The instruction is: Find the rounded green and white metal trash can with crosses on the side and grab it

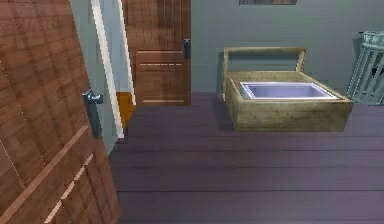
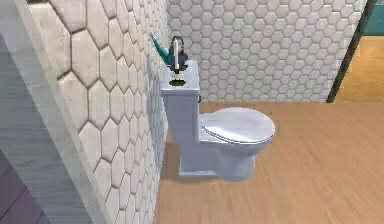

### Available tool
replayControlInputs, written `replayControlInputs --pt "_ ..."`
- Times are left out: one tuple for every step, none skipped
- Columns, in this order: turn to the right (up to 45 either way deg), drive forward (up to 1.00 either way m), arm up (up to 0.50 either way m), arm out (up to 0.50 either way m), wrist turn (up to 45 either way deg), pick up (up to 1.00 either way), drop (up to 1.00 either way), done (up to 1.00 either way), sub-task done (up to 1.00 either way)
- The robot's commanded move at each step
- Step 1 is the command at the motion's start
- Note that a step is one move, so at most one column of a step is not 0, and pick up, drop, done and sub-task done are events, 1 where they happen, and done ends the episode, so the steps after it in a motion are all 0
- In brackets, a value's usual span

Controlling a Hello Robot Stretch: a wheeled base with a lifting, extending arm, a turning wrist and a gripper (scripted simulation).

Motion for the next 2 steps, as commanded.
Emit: replayControlInputs --pt "15.0 0.0 0.0 0.0 0.0 0.0 0.0 0.0 0.0" --pt "0.0 0.6 0.0 0.0 0.0 0.0 0.0 0.0 0.0"
